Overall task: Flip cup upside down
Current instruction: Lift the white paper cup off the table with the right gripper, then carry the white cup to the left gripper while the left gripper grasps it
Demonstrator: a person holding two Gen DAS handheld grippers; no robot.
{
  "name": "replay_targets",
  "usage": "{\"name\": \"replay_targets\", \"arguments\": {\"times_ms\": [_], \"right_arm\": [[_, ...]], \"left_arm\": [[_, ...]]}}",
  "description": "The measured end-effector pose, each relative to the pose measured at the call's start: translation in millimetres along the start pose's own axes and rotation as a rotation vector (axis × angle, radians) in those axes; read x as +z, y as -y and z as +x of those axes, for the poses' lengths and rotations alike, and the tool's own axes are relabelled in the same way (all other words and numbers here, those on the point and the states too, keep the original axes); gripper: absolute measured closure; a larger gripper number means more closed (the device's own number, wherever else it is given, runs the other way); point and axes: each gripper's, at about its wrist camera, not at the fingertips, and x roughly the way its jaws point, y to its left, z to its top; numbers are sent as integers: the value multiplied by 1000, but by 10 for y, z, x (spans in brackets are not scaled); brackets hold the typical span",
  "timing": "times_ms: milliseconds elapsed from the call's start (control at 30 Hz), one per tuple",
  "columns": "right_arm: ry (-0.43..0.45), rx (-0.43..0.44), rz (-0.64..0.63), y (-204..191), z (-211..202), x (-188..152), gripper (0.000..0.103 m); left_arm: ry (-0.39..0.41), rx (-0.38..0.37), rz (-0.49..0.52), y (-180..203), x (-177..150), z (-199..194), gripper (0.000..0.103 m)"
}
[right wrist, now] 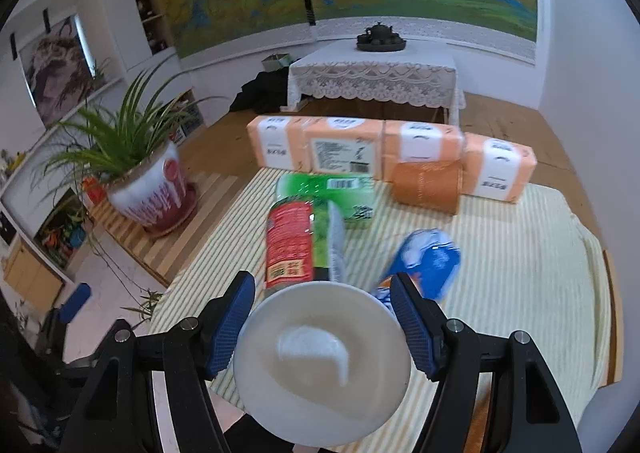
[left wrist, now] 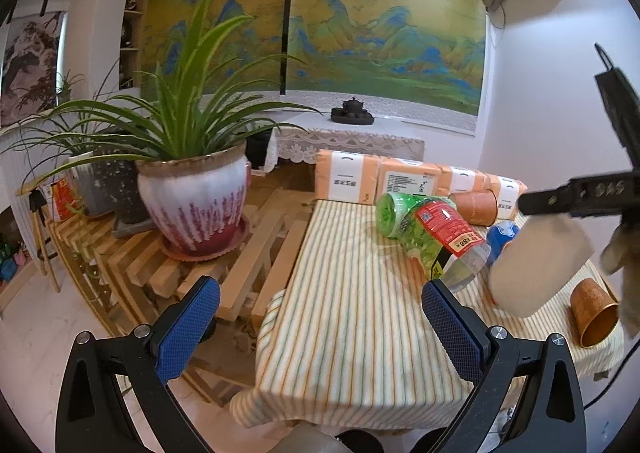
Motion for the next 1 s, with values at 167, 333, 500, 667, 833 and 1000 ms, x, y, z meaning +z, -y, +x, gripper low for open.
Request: {"name": "replay_targets", "arguments": {"times_ms": [167, 333, 500, 667, 833, 1000], "right_arm": [[53, -23, -23, -132, 164, -128, 37], [109, -64, -67, -221, 180, -344, 37], [166, -105, -128, -331, 136, -646, 36], [216, -121, -119, -337, -18, -868, 36], [229, -151, -100, -301, -117, -1160, 36], [187, -160, -71, -248, 22, -1393, 38]], "left_arm": [[7, 15, 4, -46, -11, -78, 1], [-1, 13, 6, -36, -27, -75, 1], [-10, 2, 14, 14, -61, -56, 1], [-21, -12, 23, 50, -118, -60, 1], [-32, -31, 35, 102, -157, -47, 1], [-56, -68, 55, 216, -190, -9, 1]]}}
